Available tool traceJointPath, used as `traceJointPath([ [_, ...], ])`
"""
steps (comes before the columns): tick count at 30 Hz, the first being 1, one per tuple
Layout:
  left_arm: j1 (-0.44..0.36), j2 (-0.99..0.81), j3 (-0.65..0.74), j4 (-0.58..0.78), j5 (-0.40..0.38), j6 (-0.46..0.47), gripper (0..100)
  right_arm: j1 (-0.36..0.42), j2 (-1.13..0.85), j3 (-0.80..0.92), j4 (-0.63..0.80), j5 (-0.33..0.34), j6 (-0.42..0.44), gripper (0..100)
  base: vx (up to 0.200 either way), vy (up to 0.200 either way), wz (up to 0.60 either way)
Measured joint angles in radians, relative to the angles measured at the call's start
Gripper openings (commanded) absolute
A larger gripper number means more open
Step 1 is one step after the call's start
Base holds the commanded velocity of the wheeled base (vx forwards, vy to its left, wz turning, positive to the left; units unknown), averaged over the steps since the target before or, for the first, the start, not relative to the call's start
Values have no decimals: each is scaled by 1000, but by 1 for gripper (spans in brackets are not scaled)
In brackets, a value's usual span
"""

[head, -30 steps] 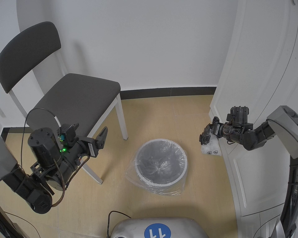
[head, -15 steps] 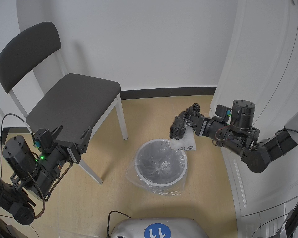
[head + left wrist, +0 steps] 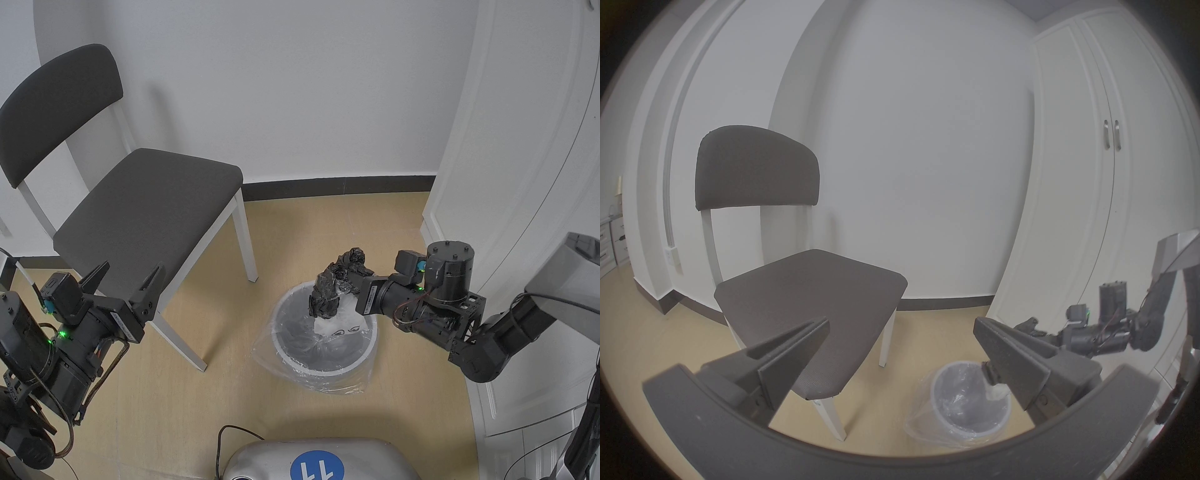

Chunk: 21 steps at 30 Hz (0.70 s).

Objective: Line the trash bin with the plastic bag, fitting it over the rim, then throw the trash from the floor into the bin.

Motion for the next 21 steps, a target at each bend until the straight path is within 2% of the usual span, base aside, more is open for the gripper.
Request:
traceJointPath([
  [7,-16,-23,-1,0,0,0,100,6,132,-29,-131,-1,-1,0,0,0,0],
  [21,-38,-33,-10,0,-1,0,100,-9,341,-147,-252,-3,34,0,0,0,0],
])
